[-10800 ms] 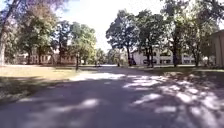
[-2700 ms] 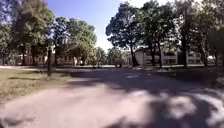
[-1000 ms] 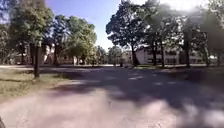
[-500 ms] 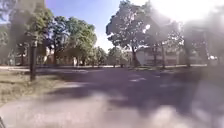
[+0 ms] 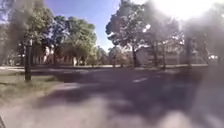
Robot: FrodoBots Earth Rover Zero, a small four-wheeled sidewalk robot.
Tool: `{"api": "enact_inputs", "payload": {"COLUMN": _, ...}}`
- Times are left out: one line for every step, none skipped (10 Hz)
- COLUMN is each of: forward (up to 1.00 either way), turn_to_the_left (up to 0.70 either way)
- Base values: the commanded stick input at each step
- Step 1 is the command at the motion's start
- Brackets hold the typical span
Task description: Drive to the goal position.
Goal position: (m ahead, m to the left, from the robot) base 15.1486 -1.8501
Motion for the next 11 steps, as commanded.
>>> {"api": "enact_inputs", "payload": {"forward": 0.45, "turn_to_the_left": 0.00}}
{"api": "enact_inputs", "payload": {"forward": 0.45, "turn_to_the_left": 0.00}}
{"api": "enact_inputs", "payload": {"forward": 0.45, "turn_to_the_left": 0.00}}
{"api": "enact_inputs", "payload": {"forward": 0.45, "turn_to_the_left": 0.00}}
{"api": "enact_inputs", "payload": {"forward": 0.45, "turn_to_the_left": 0.00}}
{"api": "enact_inputs", "payload": {"forward": 0.45, "turn_to_the_left": 0.00}}
{"api": "enact_inputs", "payload": {"forward": 0.45, "turn_to_the_left": 0.00}}
{"api": "enact_inputs", "payload": {"forward": 0.45, "turn_to_the_left": 0.00}}
{"api": "enact_inputs", "payload": {"forward": 0.45, "turn_to_the_left": 0.00}}
{"api": "enact_inputs", "payload": {"forward": 0.45, "turn_to_the_left": 0.00}}
{"api": "enact_inputs", "payload": {"forward": 0.45, "turn_to_the_left": 0.00}}
